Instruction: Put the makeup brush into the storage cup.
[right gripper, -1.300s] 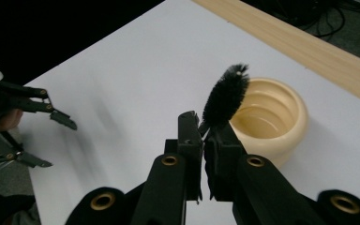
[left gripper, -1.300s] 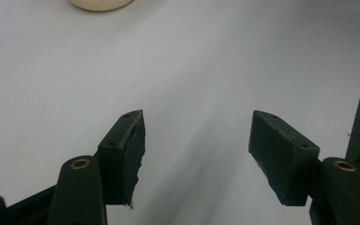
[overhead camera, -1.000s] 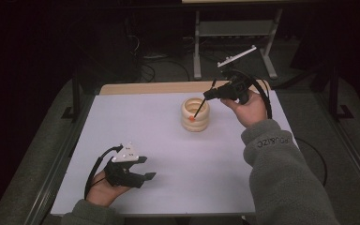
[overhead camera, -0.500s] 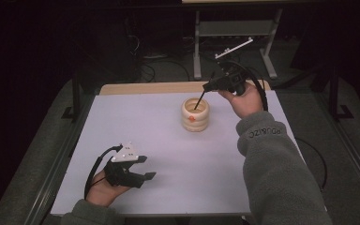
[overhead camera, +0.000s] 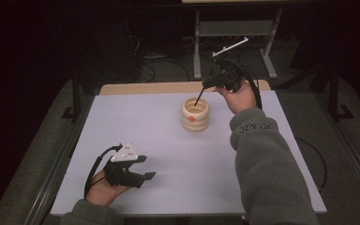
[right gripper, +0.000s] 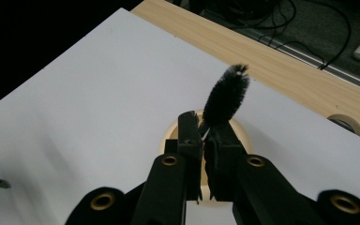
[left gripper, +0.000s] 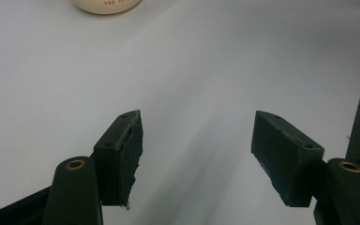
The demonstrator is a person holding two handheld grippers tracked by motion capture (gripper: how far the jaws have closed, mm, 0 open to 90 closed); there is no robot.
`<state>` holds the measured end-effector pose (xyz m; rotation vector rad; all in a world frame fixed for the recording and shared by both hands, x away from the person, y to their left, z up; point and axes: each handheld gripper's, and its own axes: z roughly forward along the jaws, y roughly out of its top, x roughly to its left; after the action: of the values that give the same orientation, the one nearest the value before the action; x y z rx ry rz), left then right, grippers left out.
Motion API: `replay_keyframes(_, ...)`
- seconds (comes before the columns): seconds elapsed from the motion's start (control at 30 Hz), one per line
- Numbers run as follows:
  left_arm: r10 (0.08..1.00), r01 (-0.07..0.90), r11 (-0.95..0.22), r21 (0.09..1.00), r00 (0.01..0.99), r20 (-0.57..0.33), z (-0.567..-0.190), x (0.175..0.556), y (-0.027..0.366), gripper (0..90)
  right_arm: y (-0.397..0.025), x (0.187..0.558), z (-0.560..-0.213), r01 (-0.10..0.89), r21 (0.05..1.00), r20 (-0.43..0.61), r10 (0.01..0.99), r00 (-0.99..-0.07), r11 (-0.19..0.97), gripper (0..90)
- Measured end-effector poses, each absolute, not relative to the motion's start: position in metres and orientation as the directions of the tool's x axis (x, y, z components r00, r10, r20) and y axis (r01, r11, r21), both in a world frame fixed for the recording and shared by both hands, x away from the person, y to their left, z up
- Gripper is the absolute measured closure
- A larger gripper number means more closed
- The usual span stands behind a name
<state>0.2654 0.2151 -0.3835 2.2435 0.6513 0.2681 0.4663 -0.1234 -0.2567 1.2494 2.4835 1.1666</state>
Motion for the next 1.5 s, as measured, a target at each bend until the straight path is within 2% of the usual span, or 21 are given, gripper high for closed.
replay_keyframes(0.8,0.545,0.384,-0.569,0.727,0.838,-0.017,-0.385,0.266,0.216,31.6,-0.109,0.474,-0.276,0.641,0.681,0.208,0.746,-0.632,0.354,84.4)
replay_keyframes(1.5,0.555,0.390,-0.552,0.737,0.832,-0.025,-0.385,0.266,0.215,29.3,-0.107,0.474,-0.310,0.678,0.658,0.224,0.773,-0.593,0.329,84.1)
